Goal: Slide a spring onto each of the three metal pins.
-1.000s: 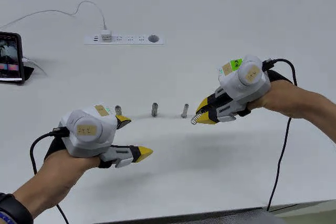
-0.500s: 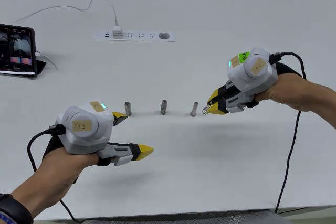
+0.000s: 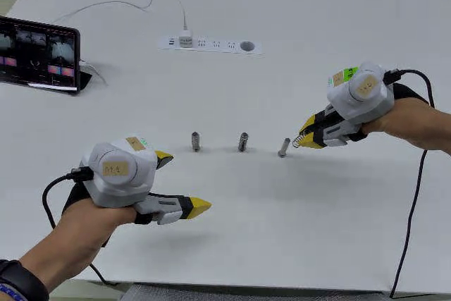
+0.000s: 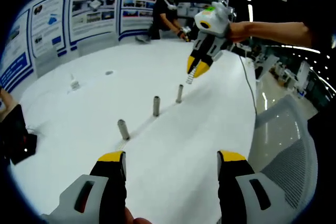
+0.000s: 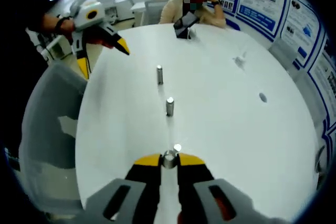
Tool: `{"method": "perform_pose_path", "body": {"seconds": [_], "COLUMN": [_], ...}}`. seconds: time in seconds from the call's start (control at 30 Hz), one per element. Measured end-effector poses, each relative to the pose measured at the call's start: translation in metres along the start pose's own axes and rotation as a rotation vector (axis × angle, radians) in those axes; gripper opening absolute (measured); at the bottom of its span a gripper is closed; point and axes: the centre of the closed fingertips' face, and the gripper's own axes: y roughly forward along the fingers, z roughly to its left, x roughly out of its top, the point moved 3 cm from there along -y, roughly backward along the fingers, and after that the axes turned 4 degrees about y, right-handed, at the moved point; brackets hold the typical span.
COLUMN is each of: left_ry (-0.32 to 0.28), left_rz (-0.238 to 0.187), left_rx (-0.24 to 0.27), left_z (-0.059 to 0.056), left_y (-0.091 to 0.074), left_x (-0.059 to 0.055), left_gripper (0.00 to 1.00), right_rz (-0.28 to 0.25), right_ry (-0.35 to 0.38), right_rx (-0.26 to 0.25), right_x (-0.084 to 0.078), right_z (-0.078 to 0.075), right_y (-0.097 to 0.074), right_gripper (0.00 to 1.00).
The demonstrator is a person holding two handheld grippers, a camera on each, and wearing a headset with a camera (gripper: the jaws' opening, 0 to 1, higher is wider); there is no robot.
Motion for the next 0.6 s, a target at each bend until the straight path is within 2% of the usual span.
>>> {"method": "perform_pose_path", "body": {"seconds": [0.27, 0.6], "left_ry": [-0.019, -0.043], "left_rz": [-0.003, -0.005], "left_rx": [0.014, 0.026], "left_z": [0.004, 0.007], "left_y": [-0.006, -0.011], "left_x": [-0.003, -0.01], "left_gripper": [0.72, 0.72], "right_rz": [0.01, 0.03], "right_ry": [-0.015, -0.022], "right_rx": [-0.001, 0.003], "right_x": [0.004, 0.001], "right_z": [-0.006, -0.012], "right_y": [0.006, 0.013], "right_gripper": [0.13, 0.13]}}
